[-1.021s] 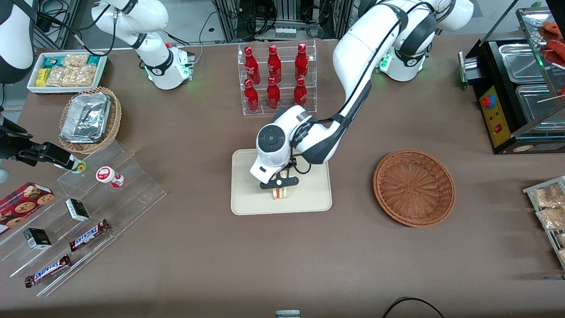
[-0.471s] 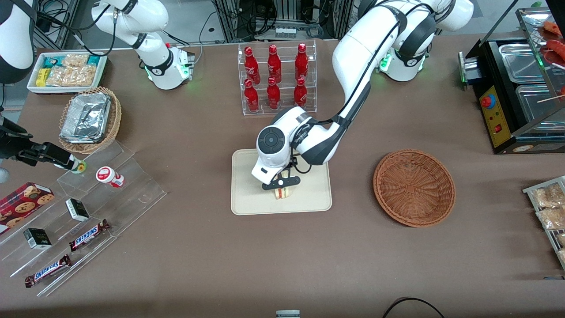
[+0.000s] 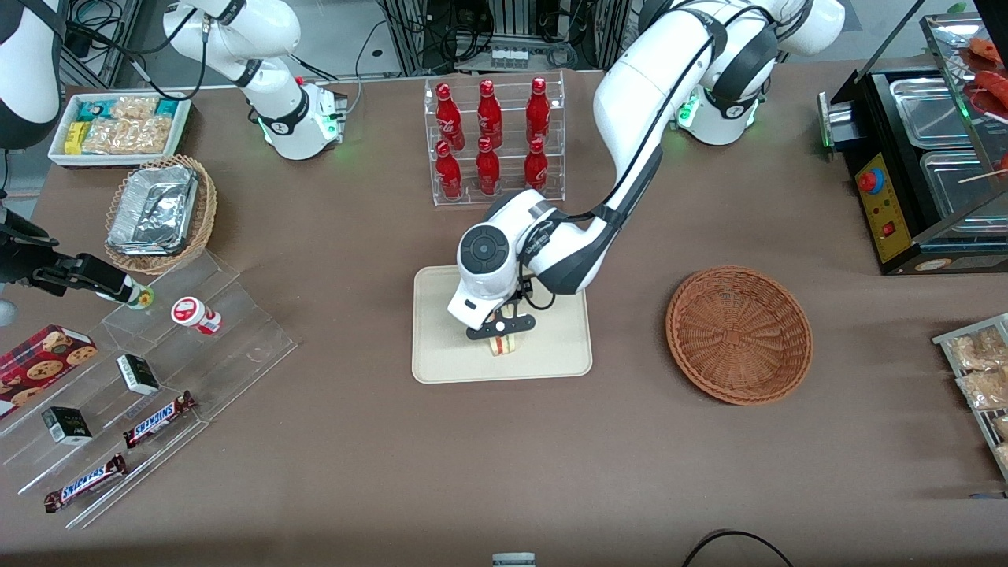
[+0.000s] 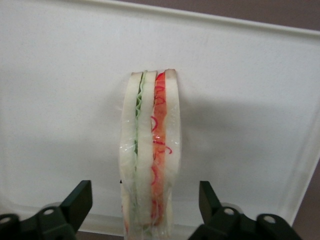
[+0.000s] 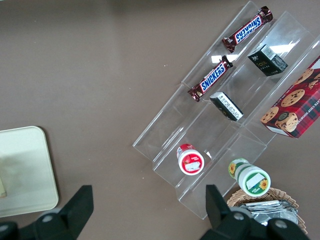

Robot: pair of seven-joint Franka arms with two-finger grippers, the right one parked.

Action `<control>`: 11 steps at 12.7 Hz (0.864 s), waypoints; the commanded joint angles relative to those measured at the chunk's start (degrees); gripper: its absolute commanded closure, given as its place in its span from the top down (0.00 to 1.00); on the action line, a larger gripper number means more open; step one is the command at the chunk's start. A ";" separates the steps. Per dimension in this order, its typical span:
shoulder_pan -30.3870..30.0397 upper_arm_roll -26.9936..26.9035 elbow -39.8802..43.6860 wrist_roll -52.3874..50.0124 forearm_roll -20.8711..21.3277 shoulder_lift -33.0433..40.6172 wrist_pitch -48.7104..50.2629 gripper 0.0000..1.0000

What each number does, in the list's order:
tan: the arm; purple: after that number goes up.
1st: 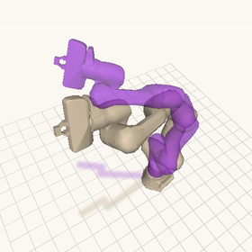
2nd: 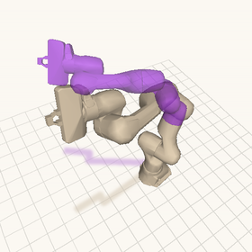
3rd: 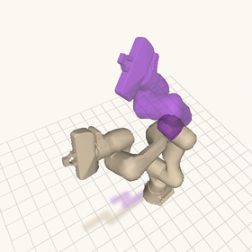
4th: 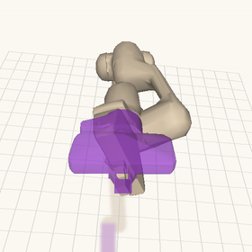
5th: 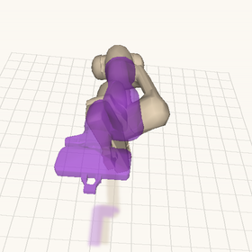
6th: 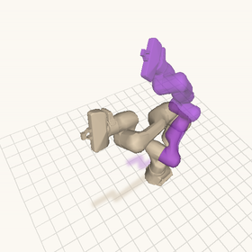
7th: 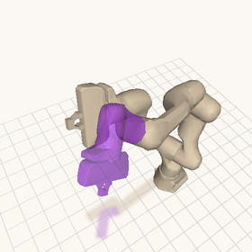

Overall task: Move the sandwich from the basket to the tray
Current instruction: 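Lower the sandwich onto the tray and open the left gripper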

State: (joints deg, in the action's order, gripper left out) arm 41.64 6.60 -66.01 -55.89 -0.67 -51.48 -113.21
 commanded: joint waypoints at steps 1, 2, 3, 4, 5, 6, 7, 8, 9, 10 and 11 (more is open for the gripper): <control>0.19 -0.80 0.88 -0.10 -0.74 2.69 3.25 1.00; 0.10 -0.89 0.88 0.42 -0.56 3.83 3.96 1.00; 0.02 -0.97 0.88 2.17 -0.56 4.89 4.84 1.00; 0.02 -1.06 0.88 4.19 -0.56 6.03 6.24 1.00; -1.03 -1.06 0.88 5.95 -0.82 7.26 7.56 1.00; -2.69 -0.54 0.88 7.36 -0.91 7.97 8.61 1.00; -3.32 -0.54 0.88 8.76 -0.91 8.85 9.49 1.00; -3.41 -0.88 0.88 9.39 -0.82 9.90 10.20 1.00; -3.50 -1.15 0.62 9.83 -0.47 11.48 10.47 1.00; -3.59 -1.76 0.36 9.92 -0.04 12.54 11.34 1.00; -4.72 -2.90 0.27 10.27 -0.03 13.33 12.91 1.00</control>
State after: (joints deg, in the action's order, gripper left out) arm 37.61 5.24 -64.33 -46.94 -0.63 -40.97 -102.77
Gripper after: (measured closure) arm 0.000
